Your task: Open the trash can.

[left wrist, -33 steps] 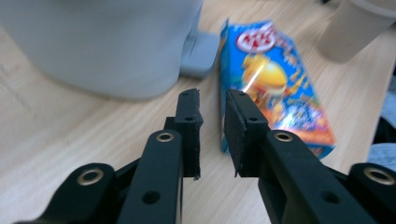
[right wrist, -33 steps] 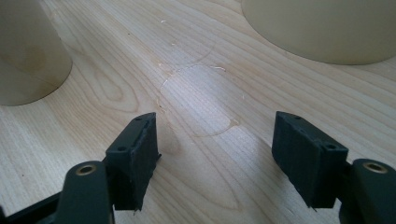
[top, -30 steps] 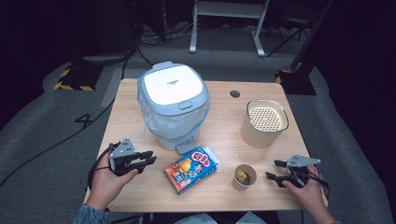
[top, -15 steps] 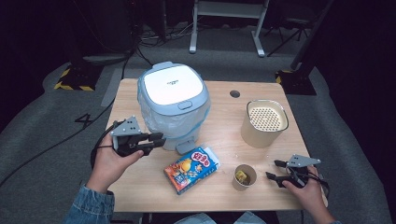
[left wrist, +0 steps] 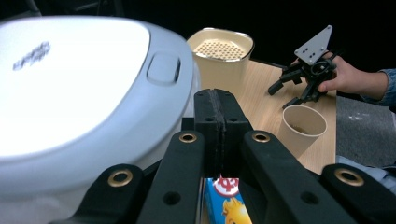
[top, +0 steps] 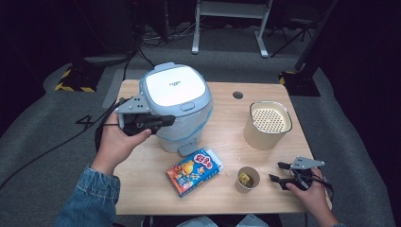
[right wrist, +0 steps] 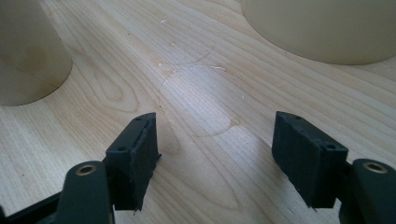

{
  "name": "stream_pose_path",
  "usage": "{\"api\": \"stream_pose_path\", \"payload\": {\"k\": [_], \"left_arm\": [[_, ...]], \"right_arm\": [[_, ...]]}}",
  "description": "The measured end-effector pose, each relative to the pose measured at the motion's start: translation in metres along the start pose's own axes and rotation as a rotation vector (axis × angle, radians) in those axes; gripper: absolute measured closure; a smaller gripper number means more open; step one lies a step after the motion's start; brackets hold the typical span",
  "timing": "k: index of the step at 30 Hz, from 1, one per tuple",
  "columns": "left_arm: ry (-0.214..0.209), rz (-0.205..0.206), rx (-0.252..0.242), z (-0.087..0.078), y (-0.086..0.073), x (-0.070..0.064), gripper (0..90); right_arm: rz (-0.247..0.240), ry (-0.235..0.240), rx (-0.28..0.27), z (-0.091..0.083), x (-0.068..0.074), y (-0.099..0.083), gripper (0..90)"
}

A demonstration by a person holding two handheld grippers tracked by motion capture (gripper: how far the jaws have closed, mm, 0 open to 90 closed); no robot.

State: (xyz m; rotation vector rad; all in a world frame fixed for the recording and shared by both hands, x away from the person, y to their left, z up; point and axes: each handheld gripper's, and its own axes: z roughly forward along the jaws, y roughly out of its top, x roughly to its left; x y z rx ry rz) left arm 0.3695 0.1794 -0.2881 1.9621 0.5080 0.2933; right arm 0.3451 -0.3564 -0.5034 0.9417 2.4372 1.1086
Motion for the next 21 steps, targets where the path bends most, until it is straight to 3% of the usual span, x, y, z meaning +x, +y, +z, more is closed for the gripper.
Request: {"api": "stream_pose_path", "payload": {"k": [9,21], "left_arm": [[-0.017,0.025,0.006,0.017,0.026,0.01,89.6],[0.001,0.009,0.062,0.044,0.034,0.021,89.8]], "right_arm": [[0.0,0.0,0.0,0.0,0.0,0.0,31.8],[0.0,0.0,0.0,0.0,0.0,0.0,31.8]]}}
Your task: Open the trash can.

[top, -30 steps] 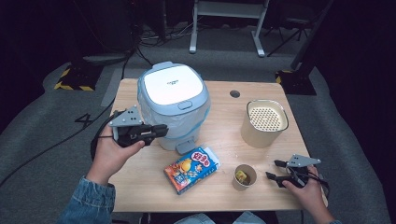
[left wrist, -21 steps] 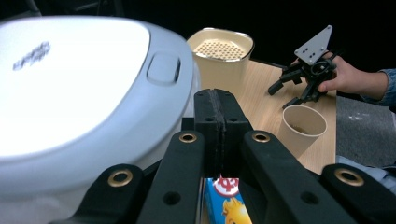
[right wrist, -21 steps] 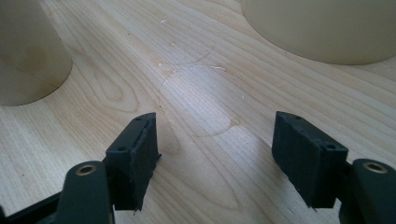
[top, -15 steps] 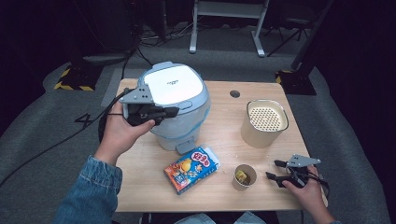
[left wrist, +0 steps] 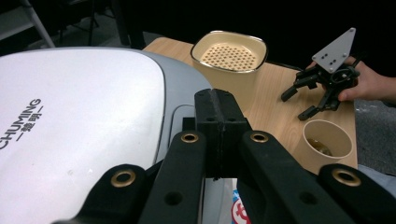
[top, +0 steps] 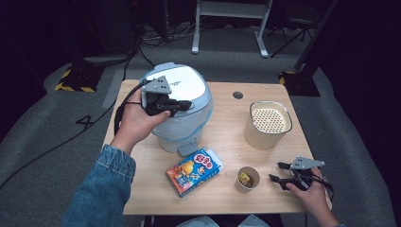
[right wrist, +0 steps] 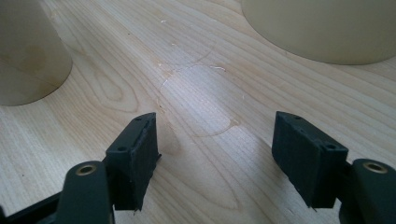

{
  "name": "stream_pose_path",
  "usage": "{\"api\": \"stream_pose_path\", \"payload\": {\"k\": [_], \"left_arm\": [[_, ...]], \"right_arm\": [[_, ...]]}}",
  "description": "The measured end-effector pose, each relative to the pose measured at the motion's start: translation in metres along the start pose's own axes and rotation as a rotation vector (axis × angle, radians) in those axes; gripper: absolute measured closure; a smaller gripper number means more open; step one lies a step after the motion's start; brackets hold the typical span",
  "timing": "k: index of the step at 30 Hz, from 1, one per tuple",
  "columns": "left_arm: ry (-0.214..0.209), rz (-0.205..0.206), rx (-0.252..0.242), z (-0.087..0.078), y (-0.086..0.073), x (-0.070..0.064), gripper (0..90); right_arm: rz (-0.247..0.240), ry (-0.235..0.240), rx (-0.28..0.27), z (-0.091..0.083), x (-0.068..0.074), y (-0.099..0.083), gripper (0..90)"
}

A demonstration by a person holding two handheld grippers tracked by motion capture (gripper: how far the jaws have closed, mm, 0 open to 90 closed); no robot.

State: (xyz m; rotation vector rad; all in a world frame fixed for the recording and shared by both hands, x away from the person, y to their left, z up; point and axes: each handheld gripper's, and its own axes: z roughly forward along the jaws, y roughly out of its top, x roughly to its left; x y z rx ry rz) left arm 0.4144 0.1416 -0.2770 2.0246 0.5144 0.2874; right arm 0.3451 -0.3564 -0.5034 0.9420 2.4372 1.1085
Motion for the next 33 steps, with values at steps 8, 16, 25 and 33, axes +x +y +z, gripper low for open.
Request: {"api": "stream_pose_path", "payload": {"k": [8,16,25,33], "left_arm": [[0.021,-0.021,-0.004,0.0021,-0.0024,0.0072,89.9],[0.041,-0.007,0.014,0.0025,-0.0004,0.0044,90.0],[0.052,-0.026,0.044,0.0033,0.0019,0.0032,90.0],[0.083,-0.022,-0.013,0.0034,-0.0023,0.0036,75.2]], "right_arm": [[0.0,0.0,0.0,0.0,0.0,0.0,31.8],[0.0,0.0,0.0,0.0,0.0,0.0,31.8],[0.0,0.0,0.0,0.0,0.0,0.0,31.8],[0.0,0.0,0.0,0.0,0.0,0.0,31.8]]}}
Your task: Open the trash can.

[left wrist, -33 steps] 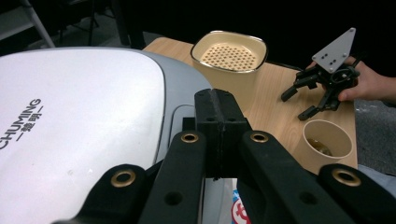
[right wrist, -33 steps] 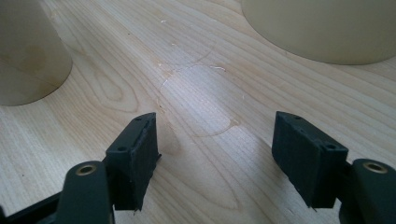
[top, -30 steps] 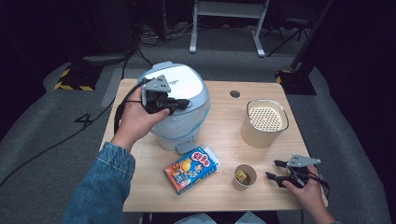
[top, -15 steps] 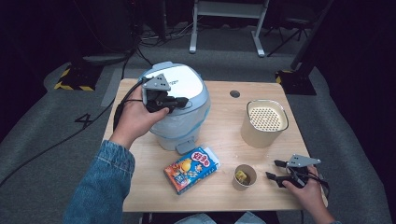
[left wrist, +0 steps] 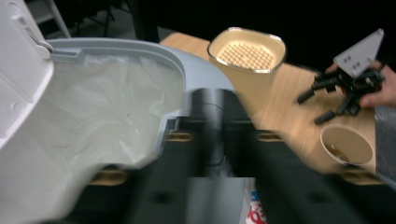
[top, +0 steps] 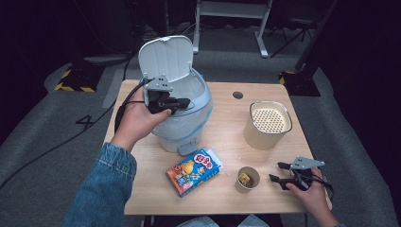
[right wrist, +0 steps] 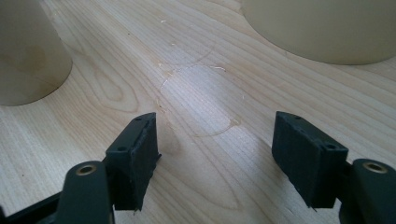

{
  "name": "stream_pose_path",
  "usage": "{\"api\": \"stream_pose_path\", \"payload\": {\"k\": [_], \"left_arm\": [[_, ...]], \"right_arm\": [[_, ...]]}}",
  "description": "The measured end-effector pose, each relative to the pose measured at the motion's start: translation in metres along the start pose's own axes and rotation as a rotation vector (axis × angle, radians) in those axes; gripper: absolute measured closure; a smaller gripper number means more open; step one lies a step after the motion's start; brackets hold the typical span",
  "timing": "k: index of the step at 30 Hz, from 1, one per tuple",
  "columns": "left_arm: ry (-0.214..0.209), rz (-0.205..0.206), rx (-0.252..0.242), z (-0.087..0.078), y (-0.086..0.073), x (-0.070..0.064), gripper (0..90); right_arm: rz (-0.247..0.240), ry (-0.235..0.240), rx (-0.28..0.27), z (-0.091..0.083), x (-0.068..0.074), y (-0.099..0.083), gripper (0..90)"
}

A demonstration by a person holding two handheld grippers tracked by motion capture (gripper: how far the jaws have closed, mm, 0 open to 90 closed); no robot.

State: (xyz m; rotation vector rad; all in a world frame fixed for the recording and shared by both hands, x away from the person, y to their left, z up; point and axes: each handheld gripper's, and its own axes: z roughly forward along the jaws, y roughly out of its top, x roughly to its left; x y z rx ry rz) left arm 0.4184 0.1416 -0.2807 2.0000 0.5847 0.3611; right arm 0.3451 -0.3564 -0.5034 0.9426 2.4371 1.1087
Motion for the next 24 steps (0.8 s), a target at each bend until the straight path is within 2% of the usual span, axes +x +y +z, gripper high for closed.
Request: {"api": "stream_pose_path", "payload": {"k": [1,3,5,8,12,13,16,19,24], "left_arm": [[0.021,0.004,0.002,0.001,-0.002,-0.001,59.7],[0.009,0.003,-0.006,0.0,-0.006,-0.002,55.7],[-0.017,-0.009,-0.048,-0.005,-0.01,-0.006,48.5],[-0.04,0.007,-0.067,-0.016,-0.016,-0.014,45.3],[-0.08,-0.001,-0.066,-0.03,-0.027,-0.026,45.9],[-0.075,0.011,-0.061,-0.034,-0.03,-0.029,45.2],[-0.082,0.009,-0.056,-0.041,-0.043,-0.038,43.2],[-0.08,0.008,-0.057,-0.047,-0.058,-0.045,41.7],[-0.059,-0.004,-0.055,-0.048,-0.089,-0.05,38.9]], "right_arm": [[-0.001,0.0,0.0,0.0,0.0,0.0,31.8],[0.0,0.0,0.0,0.0,0.0,0.0,31.8],[0.001,-0.001,0.001,0.0,0.0,0.0,32.0],[0.003,-0.004,0.001,0.0,0.0,0.0,32.4],[0.003,-0.003,0.0,0.0,0.0,0.0,32.5],[0.004,-0.003,-0.001,0.0,0.0,0.0,33.7],[-0.003,0.0,-0.004,-0.001,0.0,0.0,39.1],[-0.016,-0.007,-0.001,-0.004,0.0,0.0,39.5],[0.009,-0.009,-0.03,-0.016,-0.002,0.003,41.5]]}}
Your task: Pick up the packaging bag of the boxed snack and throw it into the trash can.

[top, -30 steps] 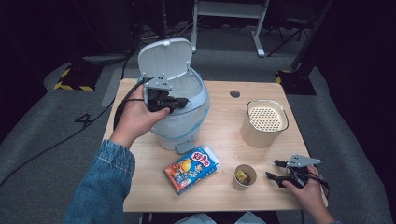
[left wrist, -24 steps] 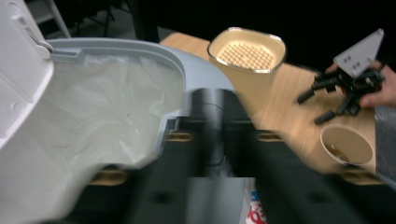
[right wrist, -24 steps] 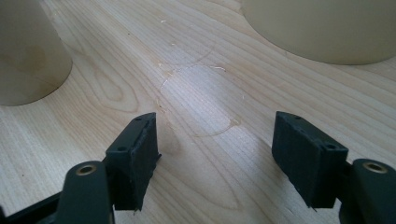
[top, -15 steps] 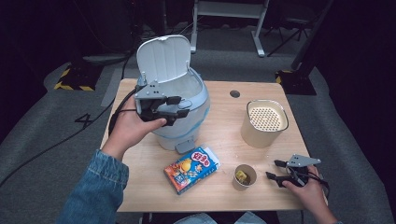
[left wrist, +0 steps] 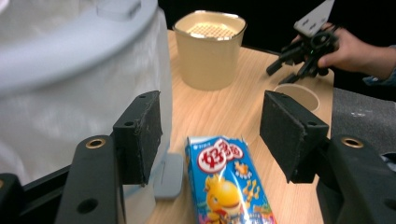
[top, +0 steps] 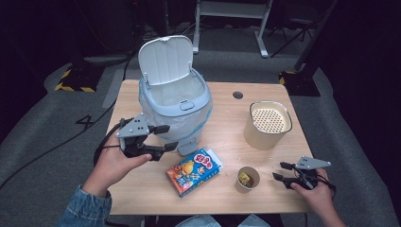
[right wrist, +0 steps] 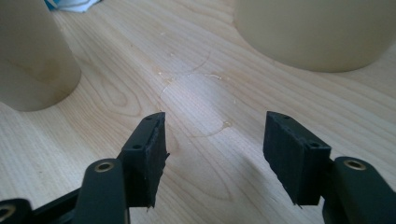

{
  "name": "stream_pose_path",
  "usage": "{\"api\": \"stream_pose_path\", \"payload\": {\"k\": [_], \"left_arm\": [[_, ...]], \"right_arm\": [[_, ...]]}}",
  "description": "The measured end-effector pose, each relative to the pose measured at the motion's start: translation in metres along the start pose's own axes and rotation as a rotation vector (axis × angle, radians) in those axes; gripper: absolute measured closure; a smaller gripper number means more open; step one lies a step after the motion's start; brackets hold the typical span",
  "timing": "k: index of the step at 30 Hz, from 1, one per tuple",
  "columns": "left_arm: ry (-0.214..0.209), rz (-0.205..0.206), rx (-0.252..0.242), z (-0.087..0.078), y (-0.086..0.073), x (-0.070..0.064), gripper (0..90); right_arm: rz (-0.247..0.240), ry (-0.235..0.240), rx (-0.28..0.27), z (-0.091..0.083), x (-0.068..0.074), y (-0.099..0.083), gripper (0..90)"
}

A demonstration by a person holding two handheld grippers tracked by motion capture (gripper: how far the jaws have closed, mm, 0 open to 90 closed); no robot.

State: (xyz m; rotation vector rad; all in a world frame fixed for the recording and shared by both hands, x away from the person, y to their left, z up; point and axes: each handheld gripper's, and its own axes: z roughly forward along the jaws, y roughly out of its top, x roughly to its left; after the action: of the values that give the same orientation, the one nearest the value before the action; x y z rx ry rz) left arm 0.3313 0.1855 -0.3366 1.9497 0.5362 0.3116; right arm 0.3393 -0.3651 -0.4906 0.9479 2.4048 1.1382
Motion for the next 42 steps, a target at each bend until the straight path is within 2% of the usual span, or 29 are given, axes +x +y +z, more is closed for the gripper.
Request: {"api": "stream_pose_path", "payload": {"k": [5,9,13,15,16,20,25,27,29,31,37,42], "left_arm": [[0.039,-0.029,0.029,0.003,-0.034,0.001,39.2],[0.061,-0.073,0.068,0.01,-0.064,0.0,39.8],[0.058,-0.116,0.098,0.021,-0.092,-0.001,40.5],[0.054,-0.14,0.098,0.027,-0.099,-0.003,40.7],[0.056,-0.137,0.106,0.031,-0.102,-0.005,40.8],[0.036,-0.131,0.099,0.044,-0.101,-0.013,40.7],[0.005,-0.12,0.097,0.066,-0.092,-0.023,40.7],[-0.001,-0.119,0.106,0.076,-0.089,-0.026,40.6],[-0.005,-0.112,0.116,0.086,-0.085,-0.029,40.7],[-0.011,-0.112,0.12,0.096,-0.08,-0.031,40.8],[-0.025,-0.113,0.143,0.127,-0.071,-0.033,40.7],[-0.003,-0.089,0.181,0.147,-0.068,-0.03,40.7]], "right_arm": [[-0.012,0.0,-0.012,-0.009,0.003,0.005,43.8],[-0.035,-0.005,0.015,-0.007,0.007,0.004,43.7],[-0.066,-0.016,0.055,-0.001,0.009,0.003,42.8],[-0.073,-0.016,0.063,0.002,0.01,0.003,42.8],[-0.075,-0.014,0.066,0.003,0.011,0.003,42.8],[-0.086,-0.01,0.081,0.009,0.013,0.001,42.1],[-0.067,-0.003,0.074,0.01,0.013,0.0,41.3],[-0.058,0.004,0.064,0.01,0.013,-0.001,41.1],[-0.018,0.021,0.038,0.011,0.01,-0.005,40.6],[-0.019,0.026,0.023,0.011,0.009,-0.007,40.6],[-0.021,0.024,0.022,0.011,0.01,-0.007,40.5],[-0.021,0.024,0.022,0.011,0.01,-0.007,40.5]]}}
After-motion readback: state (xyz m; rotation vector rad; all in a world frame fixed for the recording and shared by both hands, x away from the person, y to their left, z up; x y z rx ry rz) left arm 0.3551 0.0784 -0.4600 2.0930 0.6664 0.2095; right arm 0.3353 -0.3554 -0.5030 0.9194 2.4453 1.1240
